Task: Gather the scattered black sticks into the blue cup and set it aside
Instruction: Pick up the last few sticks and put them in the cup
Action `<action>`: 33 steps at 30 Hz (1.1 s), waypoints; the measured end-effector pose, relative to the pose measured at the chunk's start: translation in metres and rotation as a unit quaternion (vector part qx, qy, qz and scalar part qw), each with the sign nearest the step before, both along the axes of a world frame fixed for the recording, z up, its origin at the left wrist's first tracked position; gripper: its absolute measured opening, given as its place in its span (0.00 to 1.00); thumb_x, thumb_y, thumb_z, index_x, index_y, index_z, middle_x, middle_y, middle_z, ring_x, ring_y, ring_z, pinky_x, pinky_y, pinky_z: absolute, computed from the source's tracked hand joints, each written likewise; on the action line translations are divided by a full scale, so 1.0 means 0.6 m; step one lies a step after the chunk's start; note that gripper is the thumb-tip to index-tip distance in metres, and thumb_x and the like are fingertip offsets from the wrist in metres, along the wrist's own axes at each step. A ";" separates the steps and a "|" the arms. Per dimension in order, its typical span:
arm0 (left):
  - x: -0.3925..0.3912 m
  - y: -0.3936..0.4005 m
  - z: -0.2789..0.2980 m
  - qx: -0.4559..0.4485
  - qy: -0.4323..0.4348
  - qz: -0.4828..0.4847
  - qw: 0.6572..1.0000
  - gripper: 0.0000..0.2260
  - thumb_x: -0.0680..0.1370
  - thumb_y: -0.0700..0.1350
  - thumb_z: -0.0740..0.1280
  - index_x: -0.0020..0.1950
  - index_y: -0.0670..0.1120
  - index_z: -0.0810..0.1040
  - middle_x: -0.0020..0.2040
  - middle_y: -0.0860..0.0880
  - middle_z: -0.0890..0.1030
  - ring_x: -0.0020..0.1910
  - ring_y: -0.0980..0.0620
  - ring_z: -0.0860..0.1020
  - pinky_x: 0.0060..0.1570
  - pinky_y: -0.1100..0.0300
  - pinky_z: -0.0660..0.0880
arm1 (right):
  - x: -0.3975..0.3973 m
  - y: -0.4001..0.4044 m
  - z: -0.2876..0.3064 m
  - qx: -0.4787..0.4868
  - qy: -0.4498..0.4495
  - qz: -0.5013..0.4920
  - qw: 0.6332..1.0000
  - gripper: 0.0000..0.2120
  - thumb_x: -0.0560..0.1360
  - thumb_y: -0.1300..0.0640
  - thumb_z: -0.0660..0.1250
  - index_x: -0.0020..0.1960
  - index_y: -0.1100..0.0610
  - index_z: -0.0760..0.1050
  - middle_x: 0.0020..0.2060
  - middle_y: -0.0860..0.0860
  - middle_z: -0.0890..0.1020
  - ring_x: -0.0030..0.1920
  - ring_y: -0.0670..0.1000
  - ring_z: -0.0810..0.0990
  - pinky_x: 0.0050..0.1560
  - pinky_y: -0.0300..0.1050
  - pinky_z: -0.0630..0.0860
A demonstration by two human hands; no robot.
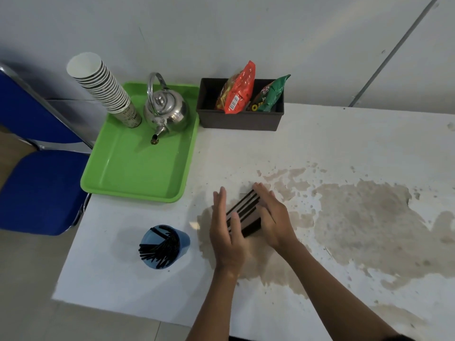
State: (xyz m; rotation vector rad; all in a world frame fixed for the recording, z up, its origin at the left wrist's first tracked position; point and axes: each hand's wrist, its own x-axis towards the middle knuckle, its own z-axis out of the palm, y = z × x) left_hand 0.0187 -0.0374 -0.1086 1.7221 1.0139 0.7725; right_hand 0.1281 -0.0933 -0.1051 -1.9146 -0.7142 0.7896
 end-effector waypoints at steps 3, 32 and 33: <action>-0.026 -0.006 -0.014 0.021 -0.021 0.069 0.997 0.24 0.82 0.45 0.54 0.76 0.38 0.66 0.76 0.46 0.69 0.79 0.50 0.62 0.77 0.51 0.59 | 0.000 -0.005 -0.007 0.003 0.002 0.006 1.000 0.26 0.77 0.56 0.52 0.75 0.50 0.62 0.75 0.46 0.63 0.76 0.43 0.56 0.76 0.41 0.50; -0.018 0.089 0.031 0.241 0.429 -0.313 0.813 0.37 0.69 0.73 0.65 0.72 0.55 0.68 0.63 0.54 0.74 0.60 0.49 0.72 0.56 0.53 0.74 | -0.021 -0.122 0.010 -0.108 -0.130 -0.055 0.984 0.26 0.76 0.71 0.56 0.71 0.54 0.69 0.73 0.50 0.68 0.75 0.50 0.62 0.75 0.45 0.56; -0.018 0.087 0.033 0.234 0.430 -0.315 0.813 0.35 0.70 0.72 0.65 0.71 0.55 0.68 0.61 0.54 0.76 0.58 0.49 0.72 0.55 0.53 0.74 | -0.019 -0.126 0.008 -0.107 -0.132 -0.048 0.984 0.25 0.76 0.70 0.57 0.70 0.55 0.70 0.72 0.50 0.68 0.75 0.50 0.62 0.75 0.45 0.57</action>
